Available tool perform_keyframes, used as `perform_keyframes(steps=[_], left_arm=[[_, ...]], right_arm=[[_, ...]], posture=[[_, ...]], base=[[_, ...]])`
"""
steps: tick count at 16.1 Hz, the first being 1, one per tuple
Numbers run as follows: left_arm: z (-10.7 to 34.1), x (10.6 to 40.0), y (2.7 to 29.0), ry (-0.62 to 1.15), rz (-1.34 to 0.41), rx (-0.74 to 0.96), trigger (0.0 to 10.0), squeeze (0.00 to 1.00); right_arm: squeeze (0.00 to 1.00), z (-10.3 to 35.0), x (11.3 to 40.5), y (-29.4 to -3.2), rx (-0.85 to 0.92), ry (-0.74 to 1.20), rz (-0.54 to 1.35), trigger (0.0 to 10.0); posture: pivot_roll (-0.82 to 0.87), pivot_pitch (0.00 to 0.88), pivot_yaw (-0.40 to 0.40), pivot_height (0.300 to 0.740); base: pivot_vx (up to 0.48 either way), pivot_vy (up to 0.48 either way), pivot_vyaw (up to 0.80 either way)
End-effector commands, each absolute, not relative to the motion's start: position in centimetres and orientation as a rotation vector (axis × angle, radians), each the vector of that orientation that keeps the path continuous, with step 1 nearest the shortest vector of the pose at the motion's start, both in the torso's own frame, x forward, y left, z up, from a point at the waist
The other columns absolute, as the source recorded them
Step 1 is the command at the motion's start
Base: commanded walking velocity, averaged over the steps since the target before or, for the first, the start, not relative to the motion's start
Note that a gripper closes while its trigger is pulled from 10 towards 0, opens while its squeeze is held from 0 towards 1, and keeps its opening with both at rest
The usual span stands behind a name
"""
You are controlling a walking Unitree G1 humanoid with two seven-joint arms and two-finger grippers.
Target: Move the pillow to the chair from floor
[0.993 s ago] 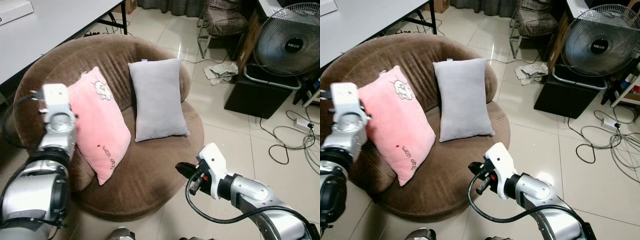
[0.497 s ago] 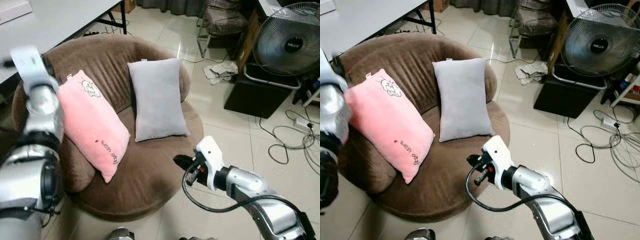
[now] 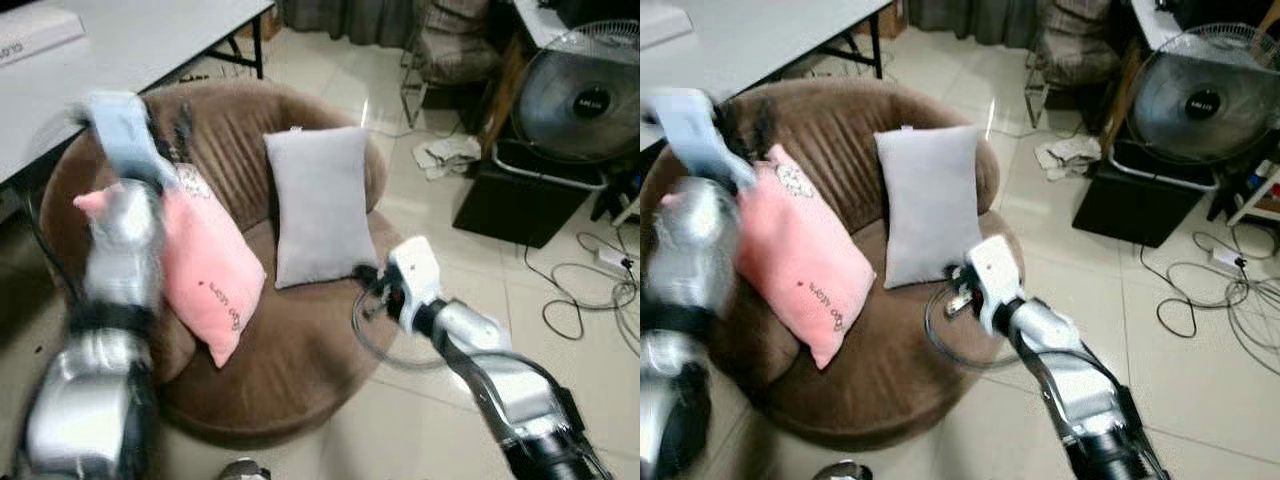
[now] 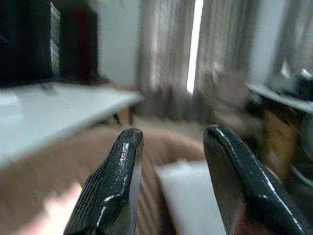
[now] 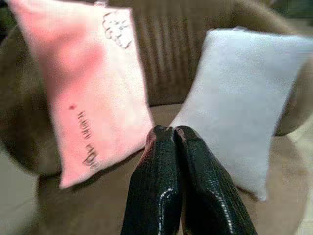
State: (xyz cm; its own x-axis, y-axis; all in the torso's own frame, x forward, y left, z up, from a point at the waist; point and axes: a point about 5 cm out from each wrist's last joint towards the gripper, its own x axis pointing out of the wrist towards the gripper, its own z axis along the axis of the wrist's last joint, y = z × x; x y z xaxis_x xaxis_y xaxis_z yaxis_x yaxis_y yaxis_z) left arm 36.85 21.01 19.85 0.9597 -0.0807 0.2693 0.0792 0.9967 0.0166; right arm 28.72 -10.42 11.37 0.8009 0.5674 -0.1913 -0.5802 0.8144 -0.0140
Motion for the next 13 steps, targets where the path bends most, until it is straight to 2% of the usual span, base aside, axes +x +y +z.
perform_keyframes(steps=[1, 3, 4, 8, 11, 13], left_arm=[[19.2, 36.1, 19.8, -0.265, -0.135, 0.011, 10.0, 0.00], [17.7, 35.0, 18.5, -0.238, -0.180, 0.016, 10.0, 0.00], [16.1, 32.9, 17.0, -0.198, -0.224, -0.021, 10.0, 0.00], [13.1, 29.7, 15.3, -0.093, -0.242, -0.018, 10.0, 0.00], [12.4, 28.6, 14.9, -0.056, -0.217, -0.010, 10.0, 0.00], [12.2, 28.3, 14.6, -0.035, -0.213, 0.022, 10.0, 0.00]], right_arm=[[0.00, 11.7, 29.6, -11.2, -0.069, 0.141, 0.517, 10.0], [0.00, 11.9, 30.0, -11.3, -0.068, 0.116, 0.480, 10.0], [0.00, 11.7, 30.1, -11.4, -0.077, 0.101, 0.445, 10.0], [0.00, 10.8, 29.9, -12.1, -0.099, 0.101, 0.387, 10.0], [0.00, 10.5, 29.9, -12.3, -0.102, 0.103, 0.377, 10.0], [0.00, 10.2, 30.0, -12.5, -0.088, 0.114, 0.354, 10.0]], posture=[[0.06, 0.000, -0.010, 0.740], [0.06, 0.000, -0.006, 0.740], [0.06, 0.000, -0.003, 0.740], [0.07, 0.000, -0.009, 0.740], [0.07, 0.000, -0.010, 0.740], [0.07, 0.000, -0.013, 0.740]], base=[[0.000, 0.000, 0.00], [0.000, 0.000, 0.00], [0.000, 0.000, 0.00], [0.000, 0.000, 0.00], [0.000, -0.480, 0.48], [0.000, -0.480, 0.00]])
